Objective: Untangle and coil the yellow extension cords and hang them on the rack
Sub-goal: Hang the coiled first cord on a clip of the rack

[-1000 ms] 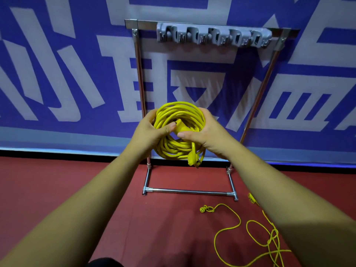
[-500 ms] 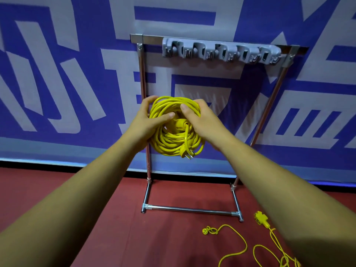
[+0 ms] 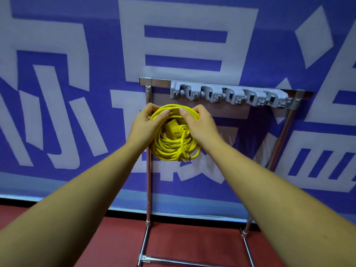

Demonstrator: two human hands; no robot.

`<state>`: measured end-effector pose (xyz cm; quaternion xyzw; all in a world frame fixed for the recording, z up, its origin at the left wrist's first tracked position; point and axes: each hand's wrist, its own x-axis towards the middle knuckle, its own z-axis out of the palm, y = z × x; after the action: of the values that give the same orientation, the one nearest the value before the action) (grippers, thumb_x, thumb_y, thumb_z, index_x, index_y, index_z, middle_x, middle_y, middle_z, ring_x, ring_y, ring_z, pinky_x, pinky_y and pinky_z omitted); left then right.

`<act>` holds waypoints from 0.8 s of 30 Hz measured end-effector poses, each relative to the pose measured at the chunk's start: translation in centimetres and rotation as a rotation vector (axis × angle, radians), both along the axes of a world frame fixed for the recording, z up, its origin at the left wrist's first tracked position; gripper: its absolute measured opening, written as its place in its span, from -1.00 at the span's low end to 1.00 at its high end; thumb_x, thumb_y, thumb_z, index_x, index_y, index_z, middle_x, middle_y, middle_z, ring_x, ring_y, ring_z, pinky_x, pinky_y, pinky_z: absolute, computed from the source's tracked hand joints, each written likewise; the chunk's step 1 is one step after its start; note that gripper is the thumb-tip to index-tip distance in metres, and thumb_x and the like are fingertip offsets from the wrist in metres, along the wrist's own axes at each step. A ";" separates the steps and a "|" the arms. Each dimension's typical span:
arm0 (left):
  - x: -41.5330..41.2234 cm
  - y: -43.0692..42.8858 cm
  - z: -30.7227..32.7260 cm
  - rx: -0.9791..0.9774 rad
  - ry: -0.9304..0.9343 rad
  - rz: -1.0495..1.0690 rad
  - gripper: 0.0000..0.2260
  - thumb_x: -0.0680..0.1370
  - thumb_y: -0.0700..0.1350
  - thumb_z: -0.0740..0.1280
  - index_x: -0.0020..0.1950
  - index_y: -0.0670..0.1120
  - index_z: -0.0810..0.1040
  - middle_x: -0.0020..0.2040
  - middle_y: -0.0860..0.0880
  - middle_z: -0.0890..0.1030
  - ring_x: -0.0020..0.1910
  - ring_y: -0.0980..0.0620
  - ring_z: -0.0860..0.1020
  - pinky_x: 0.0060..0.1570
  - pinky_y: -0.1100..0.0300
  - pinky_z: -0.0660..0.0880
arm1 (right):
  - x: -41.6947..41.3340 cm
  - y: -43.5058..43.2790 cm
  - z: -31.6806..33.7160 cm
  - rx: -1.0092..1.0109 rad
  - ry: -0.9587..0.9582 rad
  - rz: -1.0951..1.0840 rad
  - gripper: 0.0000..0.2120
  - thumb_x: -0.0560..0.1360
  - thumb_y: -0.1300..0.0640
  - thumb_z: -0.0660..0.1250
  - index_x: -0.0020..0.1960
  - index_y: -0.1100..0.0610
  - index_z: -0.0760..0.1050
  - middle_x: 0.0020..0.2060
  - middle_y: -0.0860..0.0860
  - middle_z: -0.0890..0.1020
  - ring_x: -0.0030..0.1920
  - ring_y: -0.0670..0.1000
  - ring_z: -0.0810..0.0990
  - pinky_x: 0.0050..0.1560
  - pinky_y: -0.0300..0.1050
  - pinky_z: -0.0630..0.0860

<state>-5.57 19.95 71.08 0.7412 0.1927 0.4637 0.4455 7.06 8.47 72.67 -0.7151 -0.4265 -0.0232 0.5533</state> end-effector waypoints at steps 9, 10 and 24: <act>4.9 6.2 4.7 0.057 0.049 -0.049 -0.79 0.58 0.15 0.34 0.04 0.02 0.51 -0.07 0.03 0.62 -0.04 0.00 0.64 -0.09 0.09 0.61 | 3.0 5.5 4.9 0.091 -0.124 -0.085 -0.85 0.56 -0.06 0.31 0.03 0.00 0.47 -0.05 0.00 0.60 -0.04 0.07 0.56 -0.14 -0.13 0.42; 5.4 6.9 5.0 0.057 0.060 -0.052 -0.78 0.59 0.14 0.33 0.05 0.01 0.51 -0.07 0.03 0.62 -0.03 -0.01 0.64 -0.09 0.09 0.61 | 3.3 6.1 5.2 0.069 -0.148 -0.113 -0.84 0.56 -0.07 0.30 0.01 0.00 0.47 -0.03 0.01 0.61 -0.02 0.09 0.57 -0.13 -0.12 0.43; 6.9 10.1 5.1 0.085 0.175 -0.109 -0.65 0.57 0.17 0.34 0.11 -0.10 0.51 -0.01 -0.10 0.63 -0.04 -0.05 0.63 -0.09 0.09 0.61 | 5.9 8.5 3.9 0.028 -0.240 -0.200 -0.78 0.54 -0.14 0.27 -0.05 0.01 0.49 -0.19 -0.01 0.58 -0.12 0.14 0.59 -0.17 -0.01 0.51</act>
<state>1.35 30.06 76.19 0.8065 0.1703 0.3802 0.4195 12.96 16.95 76.56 -0.7383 -0.4158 -0.1695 0.5033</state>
